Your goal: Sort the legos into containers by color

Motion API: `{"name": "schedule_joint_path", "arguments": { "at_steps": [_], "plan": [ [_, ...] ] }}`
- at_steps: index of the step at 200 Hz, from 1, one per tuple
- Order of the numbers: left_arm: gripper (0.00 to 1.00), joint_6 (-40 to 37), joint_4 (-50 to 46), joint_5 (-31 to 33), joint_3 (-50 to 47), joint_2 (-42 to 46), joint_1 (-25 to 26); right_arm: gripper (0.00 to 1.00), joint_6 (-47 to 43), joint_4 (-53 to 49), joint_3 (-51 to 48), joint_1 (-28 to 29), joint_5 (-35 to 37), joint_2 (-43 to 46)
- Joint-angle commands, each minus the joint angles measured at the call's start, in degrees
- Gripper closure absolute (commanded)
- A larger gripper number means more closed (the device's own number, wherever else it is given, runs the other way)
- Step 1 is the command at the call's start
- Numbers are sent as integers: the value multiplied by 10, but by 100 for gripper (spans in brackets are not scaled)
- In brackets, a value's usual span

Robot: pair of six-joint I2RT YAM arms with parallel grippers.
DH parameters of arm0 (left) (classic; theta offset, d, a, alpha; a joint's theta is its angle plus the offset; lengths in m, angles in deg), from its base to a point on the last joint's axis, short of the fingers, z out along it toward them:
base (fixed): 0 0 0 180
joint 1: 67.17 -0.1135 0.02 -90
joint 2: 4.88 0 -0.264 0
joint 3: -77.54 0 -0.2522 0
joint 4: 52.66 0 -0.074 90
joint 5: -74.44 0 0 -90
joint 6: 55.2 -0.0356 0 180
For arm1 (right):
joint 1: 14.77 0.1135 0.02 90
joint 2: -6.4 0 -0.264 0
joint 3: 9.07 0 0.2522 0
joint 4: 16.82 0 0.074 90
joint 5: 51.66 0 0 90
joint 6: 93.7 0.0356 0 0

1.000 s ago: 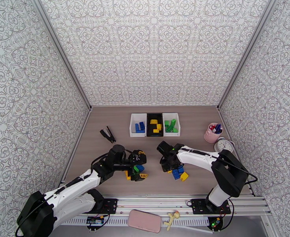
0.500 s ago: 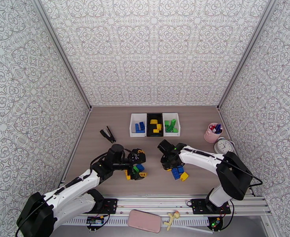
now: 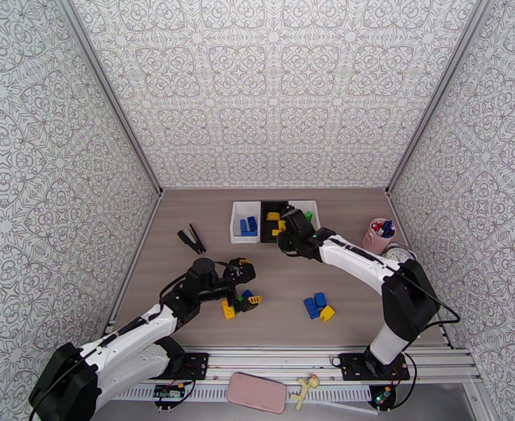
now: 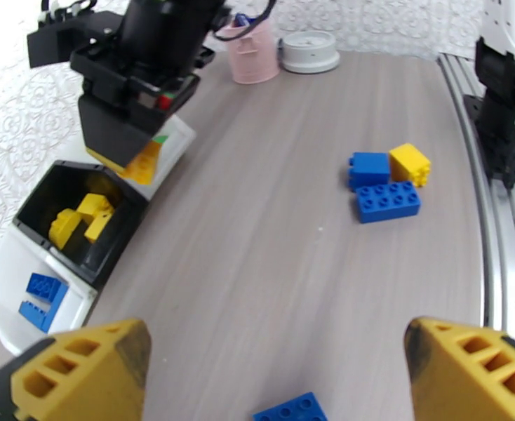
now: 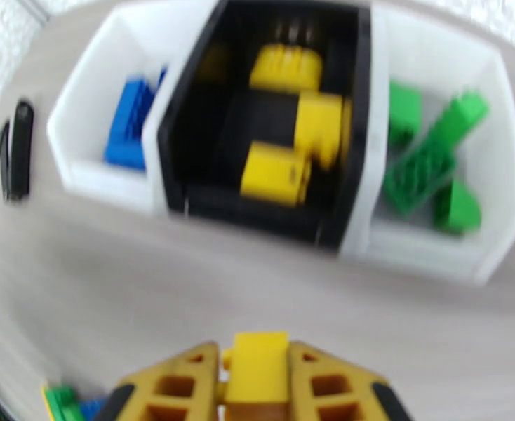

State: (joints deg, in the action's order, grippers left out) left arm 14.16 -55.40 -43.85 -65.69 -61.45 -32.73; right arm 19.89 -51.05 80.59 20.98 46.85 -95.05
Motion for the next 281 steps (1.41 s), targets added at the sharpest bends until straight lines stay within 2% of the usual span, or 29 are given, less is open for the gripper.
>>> {"name": "schedule_joint_path", "arguments": {
  "at_steps": [1,33,71,89,107,135,197,249,281],
  "plan": [
    [0,38,34,54,-1,2,-2,80,-20,53,58,-22,16,-59],
    [0,53,65,97,-9,1,-2,79,-41,65,151,-30,35,-147],
    [0,66,69,87,-5,-15,-5,78,-41,69,230,-36,35,-222],
    [0,77,74,88,-6,-17,-6,73,-47,62,256,-36,36,-237],
    [0,93,79,95,-9,-13,-8,63,-58,52,260,-35,36,-230],
    [0,115,86,90,-10,-11,-10,46,-66,47,221,-36,38,-181],
    [0,62,56,-22,-4,-5,-9,22,-48,31,8,-35,19,8],
    [0,-25,-4,-141,12,-11,-8,16,-27,-106,-162,-35,27,179],
    [0,-30,-7,-179,18,-30,-6,15,20,-168,-237,-35,6,248]
  ]
}}
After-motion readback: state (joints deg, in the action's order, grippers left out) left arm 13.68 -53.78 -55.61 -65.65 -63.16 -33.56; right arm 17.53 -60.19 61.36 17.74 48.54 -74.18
